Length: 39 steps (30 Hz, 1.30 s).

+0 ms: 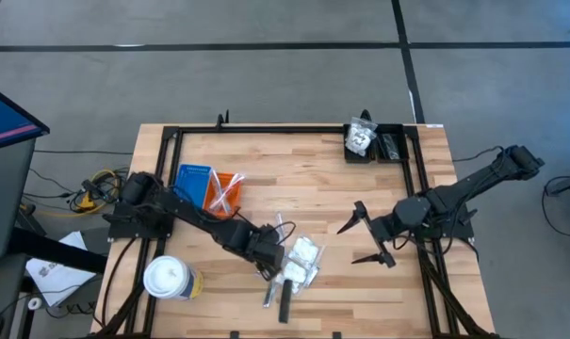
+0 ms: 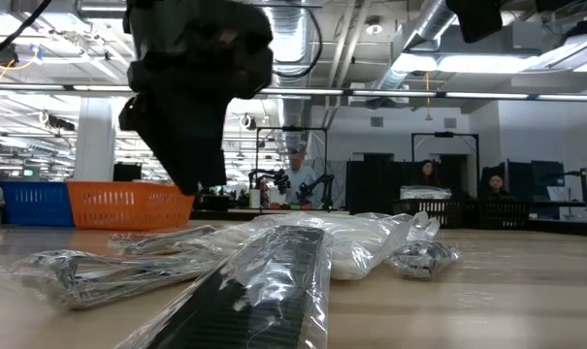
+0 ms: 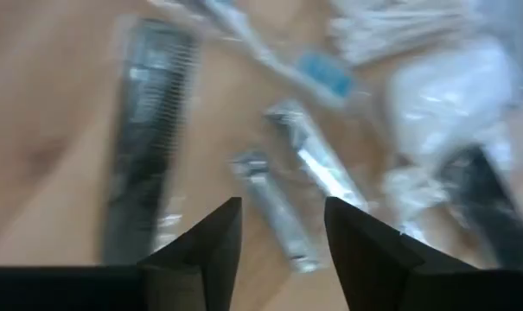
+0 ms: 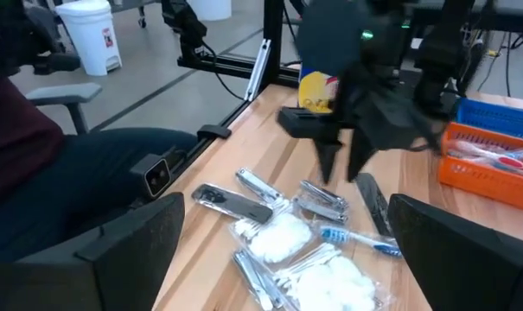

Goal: Pick & Place Travel size toiletries
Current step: Put the silver nail cutter into the blue bin

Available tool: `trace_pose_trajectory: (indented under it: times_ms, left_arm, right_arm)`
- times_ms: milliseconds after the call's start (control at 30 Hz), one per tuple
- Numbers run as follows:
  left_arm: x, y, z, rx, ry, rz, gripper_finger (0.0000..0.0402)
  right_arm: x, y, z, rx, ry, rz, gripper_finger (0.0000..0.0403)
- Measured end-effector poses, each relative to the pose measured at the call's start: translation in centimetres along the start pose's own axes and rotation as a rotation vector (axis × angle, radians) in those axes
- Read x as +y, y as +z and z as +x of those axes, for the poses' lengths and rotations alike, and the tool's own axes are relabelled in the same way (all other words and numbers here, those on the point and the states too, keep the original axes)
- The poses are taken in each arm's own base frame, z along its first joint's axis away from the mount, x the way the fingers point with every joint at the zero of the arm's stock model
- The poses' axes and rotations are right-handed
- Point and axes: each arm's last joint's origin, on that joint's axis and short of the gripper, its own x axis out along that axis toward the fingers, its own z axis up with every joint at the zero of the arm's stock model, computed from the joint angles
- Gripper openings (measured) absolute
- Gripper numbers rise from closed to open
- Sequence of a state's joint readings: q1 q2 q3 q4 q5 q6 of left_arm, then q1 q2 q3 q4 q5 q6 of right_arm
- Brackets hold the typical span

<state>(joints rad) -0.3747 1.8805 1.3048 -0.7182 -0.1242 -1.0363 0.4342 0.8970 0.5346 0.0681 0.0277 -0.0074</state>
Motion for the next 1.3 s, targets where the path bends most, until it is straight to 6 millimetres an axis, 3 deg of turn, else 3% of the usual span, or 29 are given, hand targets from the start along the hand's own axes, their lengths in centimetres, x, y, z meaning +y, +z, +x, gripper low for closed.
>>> trace_pose_trajectory:
  times_ms: [167, 467, 767, 867, 1000, 1200, 1300]
  left_arm:
    - [-0.3, -0.4, 0.7, -0.012, 0.019, -0.004, 0.0166]
    - [-0.4, -0.9, 4.2, 0.072, 0.069, 0.004, 0.0164]
    - [0.1, -0.6, 4.1, 0.082, 0.081, -0.002, 0.0157]
    - [0.2, -0.4, 4.2, 0.098, 0.084, -0.004, 0.0120]
    - [0.3, -0.5, 4.1, 0.102, 0.090, 0.012, 0.0038]
    - [0.5, -0.5, 3.6, 0.096, 0.096, 0.018, 0.0033]
    - [0.7, -0.2, 1.4, 0.051, 0.087, 0.015, 0.0033]
  right_arm:
    - [-0.3, 0.0, 0.0, 0.000, -0.012, 0.004, 0.0396]
    - [-0.2, 0.0, 0.0, 0.001, -0.011, 0.011, 0.0399]
    - [-0.2, 0.0, 0.0, 0.001, -0.011, 0.011, 0.0397]
    - [-0.2, 0.0, 0.0, 0.001, -0.009, 0.011, 0.0399]
    - [-0.2, 0.0, 0.0, 0.001, -0.008, 0.011, 0.0397]
    - [-0.2, 0.0, 0.0, 0.001, -0.009, 0.011, 0.0397]
    - [-0.2, 0.0, 0.0, 0.001, -0.009, 0.011, 0.0399]
